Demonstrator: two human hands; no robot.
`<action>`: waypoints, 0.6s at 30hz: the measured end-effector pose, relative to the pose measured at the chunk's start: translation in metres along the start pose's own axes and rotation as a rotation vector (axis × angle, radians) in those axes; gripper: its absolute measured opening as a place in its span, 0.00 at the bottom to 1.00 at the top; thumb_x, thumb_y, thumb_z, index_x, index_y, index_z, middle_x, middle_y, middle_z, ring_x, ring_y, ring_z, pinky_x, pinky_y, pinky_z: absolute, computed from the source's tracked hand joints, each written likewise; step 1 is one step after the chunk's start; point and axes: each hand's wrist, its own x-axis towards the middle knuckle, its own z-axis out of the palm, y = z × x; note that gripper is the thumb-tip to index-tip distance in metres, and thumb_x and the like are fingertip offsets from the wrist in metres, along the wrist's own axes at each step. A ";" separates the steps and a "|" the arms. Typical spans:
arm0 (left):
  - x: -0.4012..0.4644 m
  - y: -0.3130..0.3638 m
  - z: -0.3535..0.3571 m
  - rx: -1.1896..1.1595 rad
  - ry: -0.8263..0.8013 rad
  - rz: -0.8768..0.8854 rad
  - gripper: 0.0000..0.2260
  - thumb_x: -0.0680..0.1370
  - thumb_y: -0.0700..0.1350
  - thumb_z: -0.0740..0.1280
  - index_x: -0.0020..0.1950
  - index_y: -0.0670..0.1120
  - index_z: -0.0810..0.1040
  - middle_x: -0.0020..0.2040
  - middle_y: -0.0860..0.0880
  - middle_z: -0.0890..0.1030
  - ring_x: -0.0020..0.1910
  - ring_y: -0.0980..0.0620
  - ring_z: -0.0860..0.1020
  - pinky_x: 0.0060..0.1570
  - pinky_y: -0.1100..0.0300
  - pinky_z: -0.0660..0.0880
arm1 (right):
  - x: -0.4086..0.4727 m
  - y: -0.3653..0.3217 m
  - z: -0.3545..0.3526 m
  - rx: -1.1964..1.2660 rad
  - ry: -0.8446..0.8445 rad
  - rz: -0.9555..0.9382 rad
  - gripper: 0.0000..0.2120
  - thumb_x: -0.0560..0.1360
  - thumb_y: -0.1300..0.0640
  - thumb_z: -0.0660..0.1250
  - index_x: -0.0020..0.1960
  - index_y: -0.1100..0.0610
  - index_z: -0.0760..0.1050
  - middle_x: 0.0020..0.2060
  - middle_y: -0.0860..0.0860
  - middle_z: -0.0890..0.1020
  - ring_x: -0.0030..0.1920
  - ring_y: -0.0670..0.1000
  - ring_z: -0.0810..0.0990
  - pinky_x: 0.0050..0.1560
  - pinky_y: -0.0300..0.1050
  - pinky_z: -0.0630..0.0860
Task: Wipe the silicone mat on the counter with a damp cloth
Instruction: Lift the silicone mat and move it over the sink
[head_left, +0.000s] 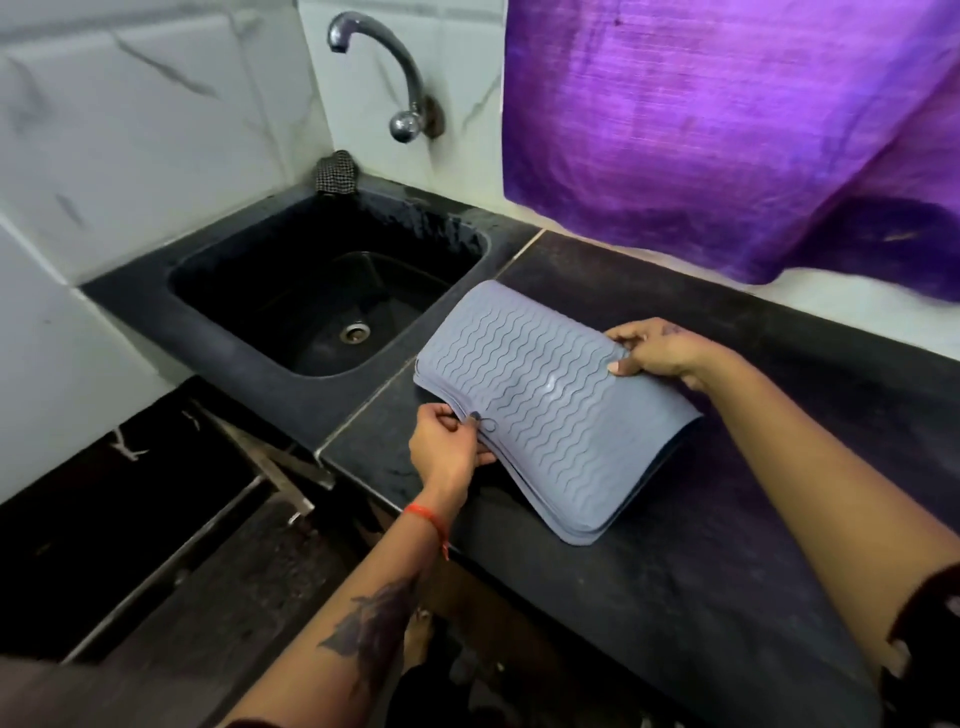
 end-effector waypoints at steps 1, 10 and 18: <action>0.000 -0.002 -0.002 -0.003 0.008 -0.008 0.09 0.75 0.40 0.68 0.52 0.43 0.70 0.49 0.41 0.77 0.29 0.46 0.81 0.32 0.52 0.81 | 0.005 -0.003 0.003 -0.017 -0.004 -0.002 0.18 0.72 0.69 0.67 0.59 0.55 0.77 0.52 0.53 0.81 0.53 0.53 0.79 0.56 0.47 0.75; 0.015 0.000 -0.023 0.253 -0.129 -0.064 0.11 0.73 0.45 0.70 0.44 0.44 0.67 0.34 0.46 0.81 0.28 0.45 0.82 0.40 0.49 0.81 | 0.025 0.009 0.028 -0.305 0.167 0.011 0.22 0.70 0.59 0.72 0.62 0.48 0.75 0.58 0.50 0.79 0.56 0.52 0.77 0.58 0.46 0.73; 0.073 0.034 -0.046 0.874 -0.016 0.389 0.07 0.77 0.48 0.62 0.50 0.47 0.77 0.51 0.45 0.79 0.52 0.42 0.76 0.48 0.53 0.72 | -0.012 0.048 0.041 -0.201 0.646 0.010 0.11 0.75 0.55 0.65 0.56 0.48 0.79 0.51 0.48 0.83 0.51 0.52 0.80 0.53 0.44 0.74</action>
